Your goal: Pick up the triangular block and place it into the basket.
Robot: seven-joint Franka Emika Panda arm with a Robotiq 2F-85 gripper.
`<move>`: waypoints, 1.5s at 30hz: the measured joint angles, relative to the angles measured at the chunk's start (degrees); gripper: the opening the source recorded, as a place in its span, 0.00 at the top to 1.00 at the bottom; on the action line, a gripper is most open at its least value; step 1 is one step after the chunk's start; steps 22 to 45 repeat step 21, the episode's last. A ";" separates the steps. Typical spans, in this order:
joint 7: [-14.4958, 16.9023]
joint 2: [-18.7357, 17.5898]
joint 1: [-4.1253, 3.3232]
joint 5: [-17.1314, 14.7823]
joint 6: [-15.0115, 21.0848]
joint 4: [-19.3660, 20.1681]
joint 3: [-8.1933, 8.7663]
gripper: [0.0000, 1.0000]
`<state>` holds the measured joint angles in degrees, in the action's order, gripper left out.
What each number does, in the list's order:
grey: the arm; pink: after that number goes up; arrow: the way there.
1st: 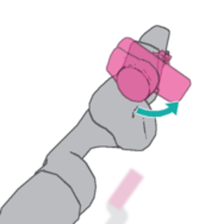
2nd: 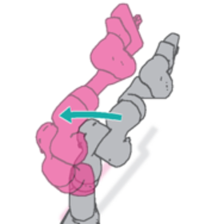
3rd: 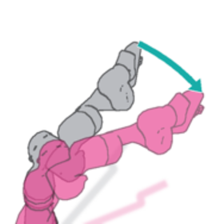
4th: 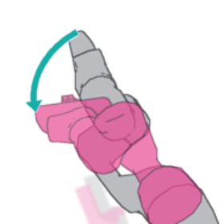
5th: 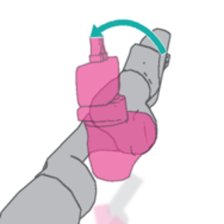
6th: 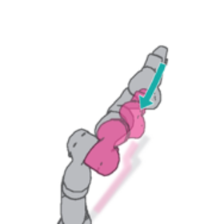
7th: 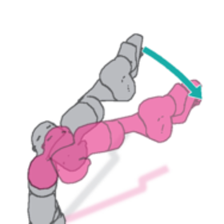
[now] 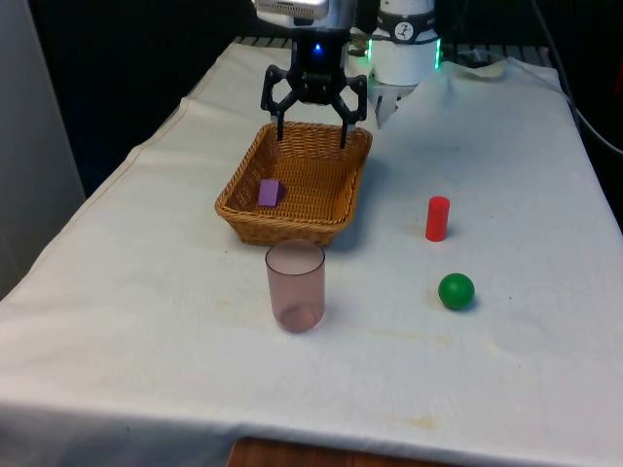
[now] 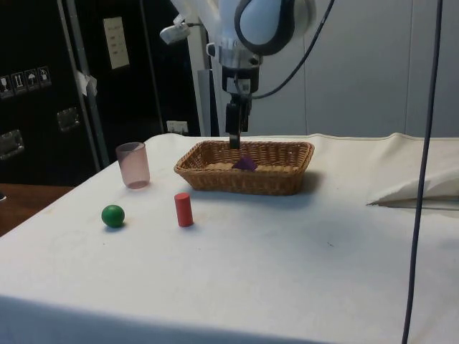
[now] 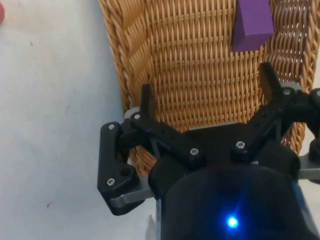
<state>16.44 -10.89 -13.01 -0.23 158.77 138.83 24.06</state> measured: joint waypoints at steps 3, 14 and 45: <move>0.06 0.92 0.00 0.00 -1.26 -0.23 0.00 0.00; 0.17 4.64 0.00 0.06 -7.56 -2.35 0.00 0.00; 0.17 6.07 0.00 0.23 -11.52 -4.01 0.00 0.00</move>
